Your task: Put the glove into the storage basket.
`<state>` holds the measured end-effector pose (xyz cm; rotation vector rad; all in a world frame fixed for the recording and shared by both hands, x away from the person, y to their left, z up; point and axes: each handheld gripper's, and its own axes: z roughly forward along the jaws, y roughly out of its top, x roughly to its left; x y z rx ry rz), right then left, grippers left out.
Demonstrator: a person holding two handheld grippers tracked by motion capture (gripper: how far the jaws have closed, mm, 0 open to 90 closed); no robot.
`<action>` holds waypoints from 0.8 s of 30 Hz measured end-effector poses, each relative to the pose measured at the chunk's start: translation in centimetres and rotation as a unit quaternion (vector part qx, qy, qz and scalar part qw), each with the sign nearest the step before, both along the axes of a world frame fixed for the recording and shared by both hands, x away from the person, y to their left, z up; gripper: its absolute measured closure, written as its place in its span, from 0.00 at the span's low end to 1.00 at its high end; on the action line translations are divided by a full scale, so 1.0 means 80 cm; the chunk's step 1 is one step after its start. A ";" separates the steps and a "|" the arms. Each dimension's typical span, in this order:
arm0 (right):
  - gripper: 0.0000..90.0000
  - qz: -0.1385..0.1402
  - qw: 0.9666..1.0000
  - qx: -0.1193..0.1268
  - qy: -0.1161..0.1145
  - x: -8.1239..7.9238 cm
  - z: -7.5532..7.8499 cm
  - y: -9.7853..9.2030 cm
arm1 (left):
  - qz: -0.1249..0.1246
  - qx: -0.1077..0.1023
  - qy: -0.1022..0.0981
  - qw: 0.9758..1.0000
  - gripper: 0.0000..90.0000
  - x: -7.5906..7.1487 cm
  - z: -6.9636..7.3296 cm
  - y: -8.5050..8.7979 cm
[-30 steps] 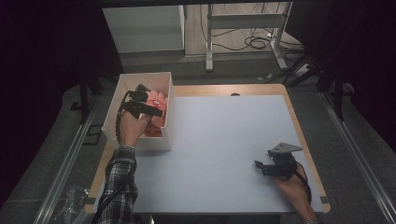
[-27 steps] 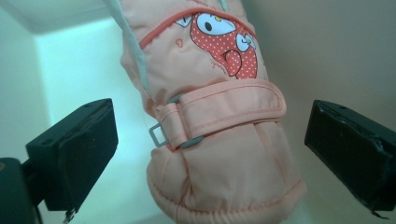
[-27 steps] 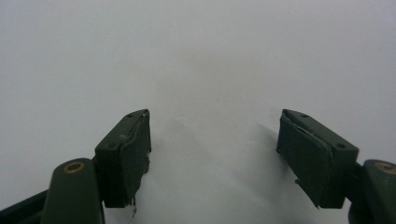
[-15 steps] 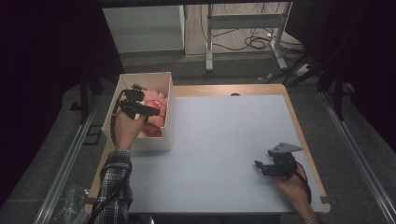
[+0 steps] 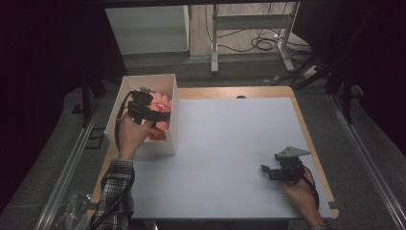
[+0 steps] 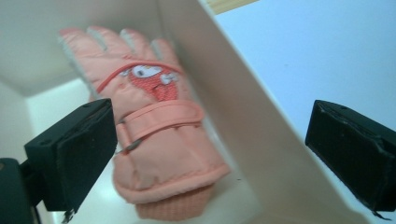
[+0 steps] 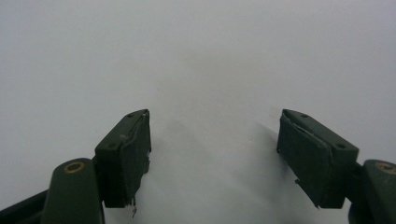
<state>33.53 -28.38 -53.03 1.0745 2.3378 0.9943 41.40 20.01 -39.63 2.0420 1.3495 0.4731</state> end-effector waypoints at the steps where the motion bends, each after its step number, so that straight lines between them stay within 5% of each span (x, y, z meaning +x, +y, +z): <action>1: 0.29 0.000 1.000 0.000 0.000 0.000 0.000 0.000 | -0.005 0.000 -0.003 1.000 0.03 -0.002 0.001 -0.003; 15: 0.29 0.000 1.000 0.000 0.000 0.000 0.000 0.000 | -0.063 -0.016 -0.024 0.998 0.01 -0.029 0.015 -0.045; 24: 0.29 0.000 1.000 0.000 0.000 0.000 0.000 0.000 | -0.104 -0.025 -0.038 0.994 0.00 -0.051 0.018 -0.078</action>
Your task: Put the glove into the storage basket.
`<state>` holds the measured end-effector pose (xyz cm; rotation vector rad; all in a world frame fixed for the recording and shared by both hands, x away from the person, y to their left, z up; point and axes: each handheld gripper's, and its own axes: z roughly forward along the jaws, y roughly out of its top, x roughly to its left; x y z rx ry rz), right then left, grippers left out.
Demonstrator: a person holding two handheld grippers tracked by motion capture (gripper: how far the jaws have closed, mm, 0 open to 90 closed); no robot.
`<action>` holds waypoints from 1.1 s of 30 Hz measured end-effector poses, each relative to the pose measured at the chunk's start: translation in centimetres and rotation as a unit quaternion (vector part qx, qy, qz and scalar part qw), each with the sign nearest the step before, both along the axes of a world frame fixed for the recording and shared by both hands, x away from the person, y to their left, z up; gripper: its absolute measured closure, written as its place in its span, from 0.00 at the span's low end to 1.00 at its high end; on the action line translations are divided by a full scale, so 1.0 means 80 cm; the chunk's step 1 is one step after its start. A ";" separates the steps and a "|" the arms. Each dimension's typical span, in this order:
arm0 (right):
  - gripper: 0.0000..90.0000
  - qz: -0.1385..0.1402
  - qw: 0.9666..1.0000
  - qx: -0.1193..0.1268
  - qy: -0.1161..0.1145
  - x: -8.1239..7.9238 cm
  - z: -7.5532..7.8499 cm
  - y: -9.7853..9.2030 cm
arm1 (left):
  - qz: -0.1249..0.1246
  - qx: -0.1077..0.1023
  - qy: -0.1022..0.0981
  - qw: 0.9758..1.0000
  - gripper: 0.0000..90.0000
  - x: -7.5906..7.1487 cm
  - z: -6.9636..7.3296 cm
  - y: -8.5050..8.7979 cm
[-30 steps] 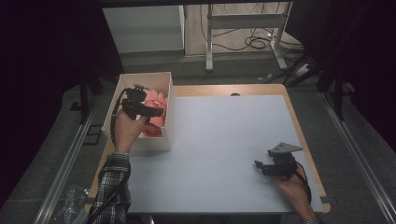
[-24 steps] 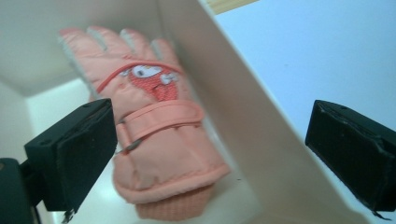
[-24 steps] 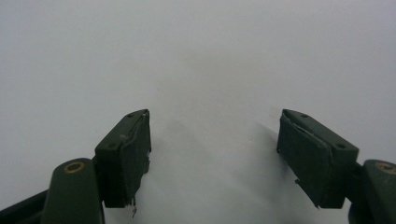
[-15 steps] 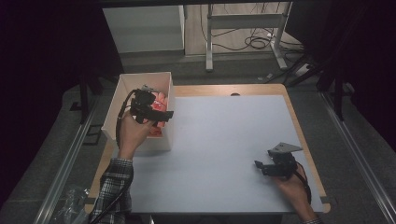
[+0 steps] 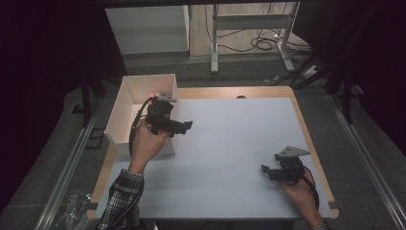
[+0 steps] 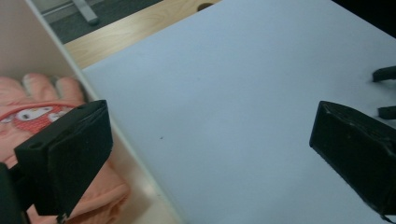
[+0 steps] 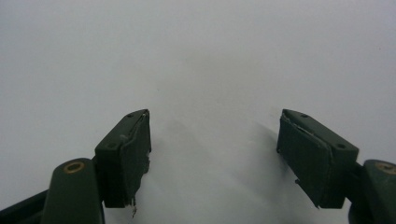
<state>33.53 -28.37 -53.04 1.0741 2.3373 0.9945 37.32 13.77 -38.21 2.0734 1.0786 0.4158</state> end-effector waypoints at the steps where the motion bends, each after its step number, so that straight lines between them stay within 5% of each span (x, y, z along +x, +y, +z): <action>1: 0.29 0.000 1.000 0.000 0.000 0.000 0.000 0.000 | -0.006 -0.002 0.001 1.000 0.00 -0.002 0.000 -0.004; 5: 0.29 0.000 1.000 -0.001 0.000 0.000 0.000 0.000 | -0.034 -0.024 0.010 0.999 0.01 -0.010 -0.002 -0.019; 15: 0.29 -0.001 1.000 0.000 0.001 0.000 0.000 0.000 | -0.083 -0.031 0.006 0.996 0.01 -0.035 -0.024 -0.053; 23: 0.29 -0.001 1.000 -0.001 0.001 0.000 0.000 0.000 | -0.106 -0.029 0.002 0.994 0.00 -0.053 -0.063 -0.065; 33: 0.29 -0.001 1.000 -0.001 0.001 0.000 0.000 0.000 | -0.098 -0.011 0.009 0.995 0.00 -0.064 -0.122 -0.062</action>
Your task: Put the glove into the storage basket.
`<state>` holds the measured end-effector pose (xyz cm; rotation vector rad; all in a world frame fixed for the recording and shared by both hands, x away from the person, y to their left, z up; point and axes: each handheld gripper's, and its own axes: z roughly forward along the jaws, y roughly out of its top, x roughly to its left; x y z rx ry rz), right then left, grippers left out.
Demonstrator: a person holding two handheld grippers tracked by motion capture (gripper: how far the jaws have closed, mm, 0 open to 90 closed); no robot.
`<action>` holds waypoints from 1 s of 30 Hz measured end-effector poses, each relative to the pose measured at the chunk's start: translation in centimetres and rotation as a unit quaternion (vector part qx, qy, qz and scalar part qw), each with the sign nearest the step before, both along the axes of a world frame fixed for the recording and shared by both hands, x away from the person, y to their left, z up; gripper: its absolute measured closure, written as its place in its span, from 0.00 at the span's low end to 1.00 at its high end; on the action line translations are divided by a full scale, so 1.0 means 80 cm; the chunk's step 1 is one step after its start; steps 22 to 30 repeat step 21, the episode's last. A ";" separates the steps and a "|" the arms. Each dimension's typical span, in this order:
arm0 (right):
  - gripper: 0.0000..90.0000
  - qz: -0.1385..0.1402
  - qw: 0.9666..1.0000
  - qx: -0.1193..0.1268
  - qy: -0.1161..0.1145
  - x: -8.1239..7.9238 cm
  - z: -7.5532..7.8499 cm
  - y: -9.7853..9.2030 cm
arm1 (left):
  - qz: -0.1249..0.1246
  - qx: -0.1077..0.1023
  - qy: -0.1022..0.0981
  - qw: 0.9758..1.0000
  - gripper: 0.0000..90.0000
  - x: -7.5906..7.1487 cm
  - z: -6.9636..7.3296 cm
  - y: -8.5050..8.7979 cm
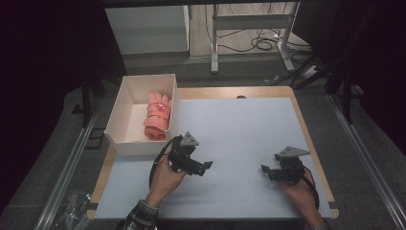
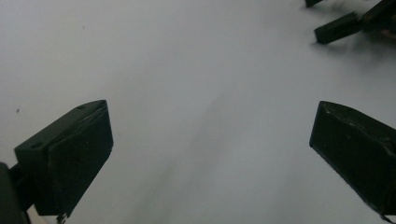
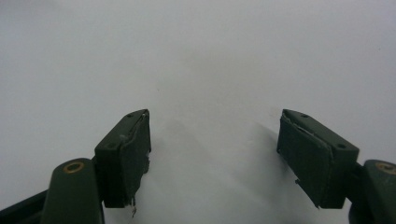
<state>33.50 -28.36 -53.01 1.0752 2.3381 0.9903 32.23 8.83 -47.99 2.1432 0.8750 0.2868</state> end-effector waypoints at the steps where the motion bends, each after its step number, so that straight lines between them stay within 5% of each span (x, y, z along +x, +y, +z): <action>1: 0.29 0.000 1.000 0.000 0.000 0.000 0.000 0.000 | 0.001 0.004 0.000 1.000 0.00 -0.001 -0.007 0.001; 16: 0.29 -0.001 1.000 0.000 0.000 0.000 0.000 0.000 | 0.025 0.062 0.006 0.998 0.00 -0.006 -0.081 0.009; 17: 0.29 -0.001 1.000 0.000 0.000 0.000 0.000 0.000 | 0.026 0.045 0.013 0.999 0.00 -0.005 -0.084 0.011; 30: 0.29 -0.001 1.000 0.000 0.000 0.000 0.000 0.000 | 0.033 0.044 0.016 0.998 0.00 -0.004 -0.085 0.012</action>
